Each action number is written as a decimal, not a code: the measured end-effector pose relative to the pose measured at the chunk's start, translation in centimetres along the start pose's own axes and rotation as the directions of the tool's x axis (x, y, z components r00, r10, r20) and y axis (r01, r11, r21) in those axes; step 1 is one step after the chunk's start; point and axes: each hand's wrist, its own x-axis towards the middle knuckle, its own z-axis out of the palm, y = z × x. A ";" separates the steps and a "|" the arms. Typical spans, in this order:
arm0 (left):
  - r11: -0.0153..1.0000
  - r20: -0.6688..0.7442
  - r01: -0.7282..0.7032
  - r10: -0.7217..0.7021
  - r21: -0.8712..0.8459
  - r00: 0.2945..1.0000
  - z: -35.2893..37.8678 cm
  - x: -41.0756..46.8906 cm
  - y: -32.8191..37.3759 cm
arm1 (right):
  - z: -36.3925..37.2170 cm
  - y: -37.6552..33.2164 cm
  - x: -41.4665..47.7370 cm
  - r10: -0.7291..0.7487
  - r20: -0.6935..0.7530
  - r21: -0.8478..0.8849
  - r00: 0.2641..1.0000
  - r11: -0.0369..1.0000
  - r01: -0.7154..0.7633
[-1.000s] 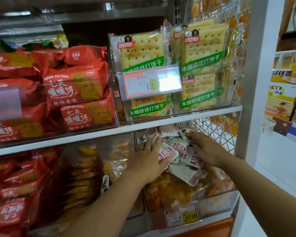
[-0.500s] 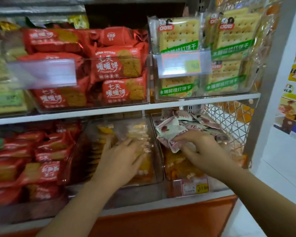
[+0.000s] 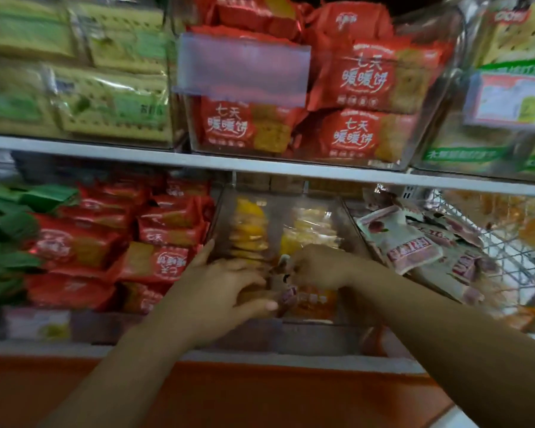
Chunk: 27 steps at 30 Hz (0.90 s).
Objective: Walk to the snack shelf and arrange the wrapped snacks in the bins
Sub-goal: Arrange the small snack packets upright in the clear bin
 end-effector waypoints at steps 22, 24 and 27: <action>1.000 -0.032 0.017 -0.017 0.002 0.999 0.6 -0.1 -0.1 | -1.5 1.5 -6.3 -0.128 -0.232 -0.034 0.964 0.992 0.123; 0.999 0.040 0.042 -0.042 0.000 0.998 0.2 0.0 -0.1 | -1.3 1.8 -6.6 -0.121 -0.253 -0.017 0.960 0.993 0.121; 0.996 0.093 0.088 -0.087 -0.007 0.992 0.1 0.1 -0.2 | -1.0 1.8 -6.8 -0.101 -0.235 -0.061 0.967 0.994 0.089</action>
